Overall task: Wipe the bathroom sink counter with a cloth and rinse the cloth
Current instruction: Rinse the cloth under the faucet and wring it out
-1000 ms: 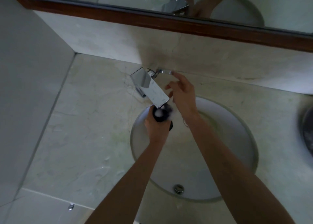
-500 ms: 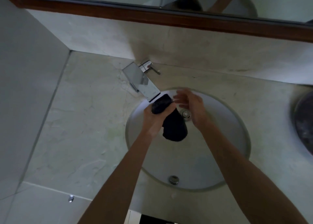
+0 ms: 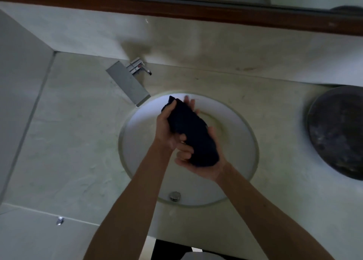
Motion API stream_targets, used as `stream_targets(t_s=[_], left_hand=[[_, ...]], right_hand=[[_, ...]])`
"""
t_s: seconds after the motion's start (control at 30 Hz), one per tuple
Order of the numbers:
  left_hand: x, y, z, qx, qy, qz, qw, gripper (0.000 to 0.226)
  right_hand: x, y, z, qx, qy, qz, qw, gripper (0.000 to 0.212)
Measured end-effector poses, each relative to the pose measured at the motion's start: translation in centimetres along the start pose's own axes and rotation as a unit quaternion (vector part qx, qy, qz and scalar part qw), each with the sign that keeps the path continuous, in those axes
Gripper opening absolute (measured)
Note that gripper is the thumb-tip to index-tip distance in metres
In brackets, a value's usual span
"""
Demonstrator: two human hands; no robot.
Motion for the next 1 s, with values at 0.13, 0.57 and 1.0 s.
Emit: stream_targets(t_s=[0.13,0.57,1.0], left_hand=[[-0.1,-0.3,1.0,0.006,0.036,-0.03,0.999,0.015],[-2.2,-4.3,2.5,0.296,0.071,0.357,0.883,0.012],[0.5,1.9,-1.5,-0.162,-0.033,0.163,0.973,0.083]], right_hand=[[0.1,1.1,-1.6,0.059,-0.003,0.037,0.998,0.047],[-5.3,-7.1,-2.5,0.473,-0.041,-0.691,0.545,0.023],[-3.5,-0.4,-5.3,0.097,0.058,-0.174,0.978,0.07]])
Point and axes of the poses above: each hand's wrist, its own z-axis towards the middle knuckle, its own y-axis out of the palm, x = y × z, the point moved 7 cm from there along z, towards the middle knuckle
